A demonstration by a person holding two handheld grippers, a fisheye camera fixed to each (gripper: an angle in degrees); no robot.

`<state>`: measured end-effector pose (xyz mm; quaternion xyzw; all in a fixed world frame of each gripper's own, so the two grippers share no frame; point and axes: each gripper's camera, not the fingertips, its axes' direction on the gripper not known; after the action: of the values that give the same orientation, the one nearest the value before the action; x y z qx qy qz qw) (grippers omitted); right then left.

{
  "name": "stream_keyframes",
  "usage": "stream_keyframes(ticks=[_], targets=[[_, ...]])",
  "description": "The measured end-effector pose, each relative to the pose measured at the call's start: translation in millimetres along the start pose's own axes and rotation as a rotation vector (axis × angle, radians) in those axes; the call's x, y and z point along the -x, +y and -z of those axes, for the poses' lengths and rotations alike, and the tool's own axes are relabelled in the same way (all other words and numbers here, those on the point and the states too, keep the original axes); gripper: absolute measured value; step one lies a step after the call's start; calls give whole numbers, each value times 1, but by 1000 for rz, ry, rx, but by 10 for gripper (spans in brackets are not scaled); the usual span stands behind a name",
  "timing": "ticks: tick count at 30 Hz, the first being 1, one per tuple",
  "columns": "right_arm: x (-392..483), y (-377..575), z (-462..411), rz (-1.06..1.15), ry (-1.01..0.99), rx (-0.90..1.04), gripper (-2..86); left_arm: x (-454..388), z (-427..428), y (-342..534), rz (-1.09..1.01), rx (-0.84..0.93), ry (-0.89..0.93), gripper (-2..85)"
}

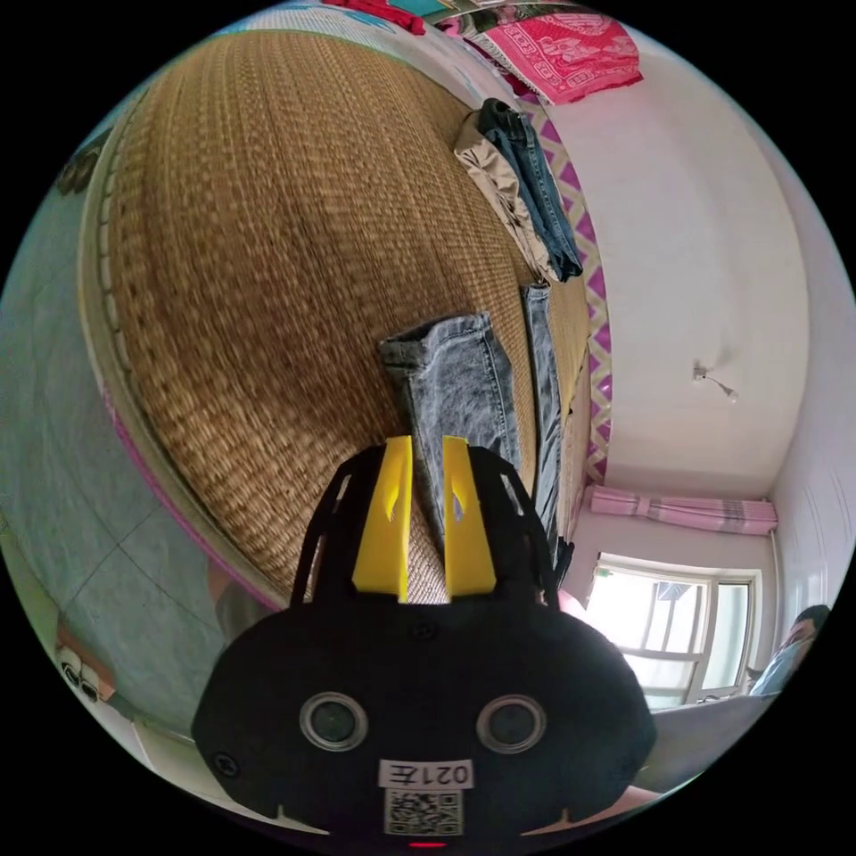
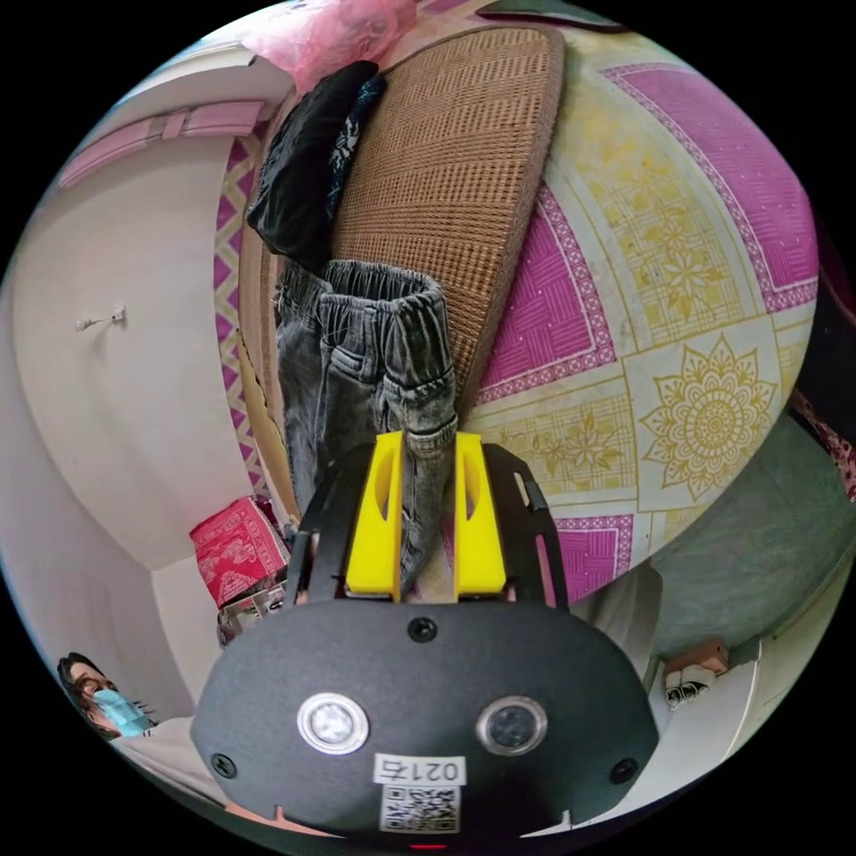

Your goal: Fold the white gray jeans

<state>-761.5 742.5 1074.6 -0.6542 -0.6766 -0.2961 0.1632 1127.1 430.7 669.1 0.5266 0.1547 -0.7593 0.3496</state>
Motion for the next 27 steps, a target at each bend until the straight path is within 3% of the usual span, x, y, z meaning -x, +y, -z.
stream_keyframes(ticks=[8, 13, 22, 27], targets=[[39, -16, -3, -28, -32, -23, 52, 0, -72, -19, -15, 84, 42, 31], [91, -19, 7, -26, 25, -16, 30, -32, -112, -26, -30, 129, -60, -6], [276, -65, 19, 114, -125, 104, 29, -242, -198, -95, -233, 359, -173, -10], [401, -134, -25, 224, -89, 137, 39, -395, -355, -189, -348, 499, -298, -10]])
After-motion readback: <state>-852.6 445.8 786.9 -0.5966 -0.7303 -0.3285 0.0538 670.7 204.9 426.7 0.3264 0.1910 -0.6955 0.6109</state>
